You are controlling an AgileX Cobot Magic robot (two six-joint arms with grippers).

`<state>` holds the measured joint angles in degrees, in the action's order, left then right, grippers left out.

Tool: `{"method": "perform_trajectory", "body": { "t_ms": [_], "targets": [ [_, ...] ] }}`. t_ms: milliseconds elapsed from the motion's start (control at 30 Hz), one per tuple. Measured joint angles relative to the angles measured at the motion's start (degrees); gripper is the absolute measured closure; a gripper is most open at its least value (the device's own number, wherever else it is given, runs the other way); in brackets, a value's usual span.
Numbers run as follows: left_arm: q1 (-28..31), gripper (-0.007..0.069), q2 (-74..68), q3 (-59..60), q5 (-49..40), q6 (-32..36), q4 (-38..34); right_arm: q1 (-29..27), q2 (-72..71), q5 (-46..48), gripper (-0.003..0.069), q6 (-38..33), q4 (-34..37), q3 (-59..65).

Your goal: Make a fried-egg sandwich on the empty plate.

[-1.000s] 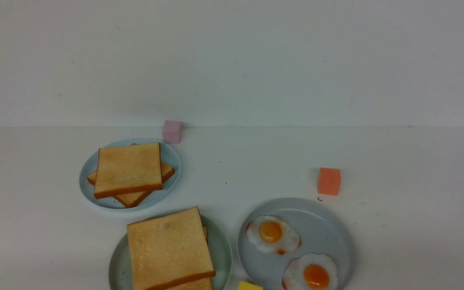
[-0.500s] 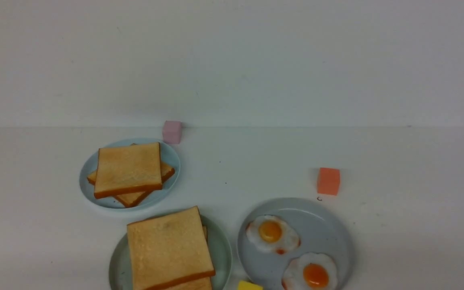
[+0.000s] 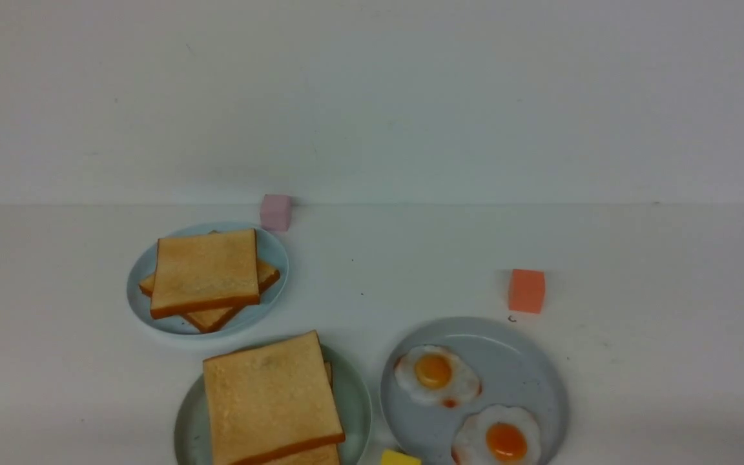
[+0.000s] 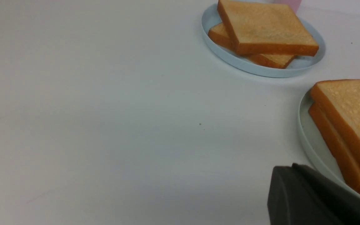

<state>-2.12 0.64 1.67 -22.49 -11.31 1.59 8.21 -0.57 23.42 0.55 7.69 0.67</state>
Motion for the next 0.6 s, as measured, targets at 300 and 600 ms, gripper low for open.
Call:
{"method": "perform_trajectory", "body": {
  "t_ms": [300,600],
  "targets": [
    [0.0,0.0609,0.0,0.0,0.0,0.0,0.0,-4.04,-0.07,-0.02,0.0568,2.05,0.23,0.07],
    [0.0,0.0599,0.0,0.0,0.0,0.06,0.0,-4.18,-0.07,-0.02,0.0557,2.16,0.23,0.07]
  ]
}}
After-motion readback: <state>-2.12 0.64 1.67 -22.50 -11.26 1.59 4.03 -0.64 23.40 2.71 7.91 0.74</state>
